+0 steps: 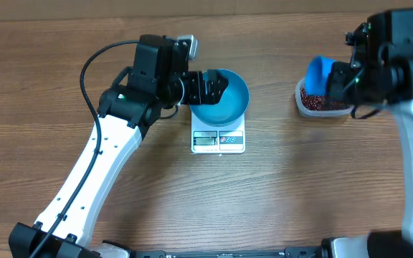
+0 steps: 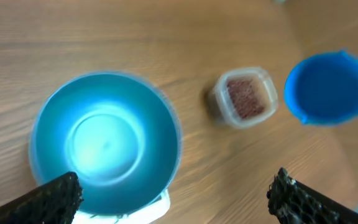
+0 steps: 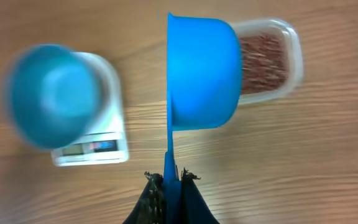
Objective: Scoop item into bowl and weigh 150g on scale
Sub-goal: 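Carry the scoop with the right gripper to the bean tub, then dip the scoop into the red beans with the right gripper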
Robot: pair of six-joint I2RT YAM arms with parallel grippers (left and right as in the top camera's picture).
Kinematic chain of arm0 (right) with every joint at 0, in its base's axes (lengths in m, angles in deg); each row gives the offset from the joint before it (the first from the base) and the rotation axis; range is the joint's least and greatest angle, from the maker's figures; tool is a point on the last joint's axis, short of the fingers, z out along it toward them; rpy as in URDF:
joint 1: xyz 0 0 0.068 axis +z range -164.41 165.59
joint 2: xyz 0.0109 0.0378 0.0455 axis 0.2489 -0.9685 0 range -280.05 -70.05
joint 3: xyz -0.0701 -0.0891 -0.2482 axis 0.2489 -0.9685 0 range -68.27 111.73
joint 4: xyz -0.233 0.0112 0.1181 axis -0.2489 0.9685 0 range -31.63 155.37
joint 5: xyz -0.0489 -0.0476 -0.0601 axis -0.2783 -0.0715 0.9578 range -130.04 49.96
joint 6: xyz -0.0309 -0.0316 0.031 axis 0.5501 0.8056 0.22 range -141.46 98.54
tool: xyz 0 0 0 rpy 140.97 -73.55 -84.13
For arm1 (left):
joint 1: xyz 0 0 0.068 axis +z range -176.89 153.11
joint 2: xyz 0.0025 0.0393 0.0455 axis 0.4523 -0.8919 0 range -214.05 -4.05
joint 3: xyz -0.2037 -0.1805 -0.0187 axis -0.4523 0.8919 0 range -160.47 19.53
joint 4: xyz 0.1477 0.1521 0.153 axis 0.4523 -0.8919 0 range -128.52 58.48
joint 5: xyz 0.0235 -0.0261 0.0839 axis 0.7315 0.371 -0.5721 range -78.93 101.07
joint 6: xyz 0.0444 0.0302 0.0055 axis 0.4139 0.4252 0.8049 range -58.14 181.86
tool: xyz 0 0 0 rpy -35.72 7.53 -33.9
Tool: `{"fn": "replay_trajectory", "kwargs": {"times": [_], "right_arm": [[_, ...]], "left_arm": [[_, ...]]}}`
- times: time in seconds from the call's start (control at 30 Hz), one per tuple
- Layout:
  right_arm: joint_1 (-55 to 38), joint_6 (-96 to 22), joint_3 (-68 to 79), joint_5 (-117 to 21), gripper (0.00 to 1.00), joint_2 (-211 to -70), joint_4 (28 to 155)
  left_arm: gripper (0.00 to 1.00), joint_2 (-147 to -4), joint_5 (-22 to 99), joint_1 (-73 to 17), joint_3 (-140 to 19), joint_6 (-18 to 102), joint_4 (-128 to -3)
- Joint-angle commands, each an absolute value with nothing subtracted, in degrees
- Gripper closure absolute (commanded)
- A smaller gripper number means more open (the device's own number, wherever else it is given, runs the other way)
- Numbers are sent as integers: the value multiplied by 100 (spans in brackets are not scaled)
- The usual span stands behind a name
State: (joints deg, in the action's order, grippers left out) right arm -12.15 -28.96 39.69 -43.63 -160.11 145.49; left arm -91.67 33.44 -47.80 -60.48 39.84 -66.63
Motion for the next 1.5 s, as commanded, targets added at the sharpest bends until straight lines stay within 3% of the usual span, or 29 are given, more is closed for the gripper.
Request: {"fn": "replay_trajectory", "kwargs": {"times": [0.0, 0.17, 0.4, 0.83, 1.03, 1.1, 1.17, 1.47], "right_arm": [[-1543, -2457, 4054, -3828, 96, -16429, 14551], [-1703, -1943, 4043, -3778, 96, -17056, 14712], [-1700, -1941, 4043, -3063, 96, -17710, 14610], [-1700, -1808, 4043, -3065, 93, -18153, 14352], [-1703, -1823, 4043, -3063, 69, -18153, 14280], [-1707, -1843, 4043, -3061, 52, -18153, 14262], [-1707, -1884, 4043, -3063, 41, -18153, 14236], [-1707, -2016, 4043, -3367, 39, -18151, 14131]], "left_arm": [[0, -9051, 2783, -4780, -6164, 4683, -7090], [0, -9051, 2415, -4780, -6164, 4823, -7511], [1, -9055, 2413, -4791, -6164, 4862, -7527], [0, -9057, 2413, -4791, -6164, 4860, -7570], [0, -9057, 2413, -4791, -6164, 4860, -7614], [0, -9057, 2413, -4791, -6164, 4860, -7616], [0, -9057, 2413, -4791, -6164, 4860, -7619], [0, -9057, 2413, -4791, -6164, 4860, -7664]]}}
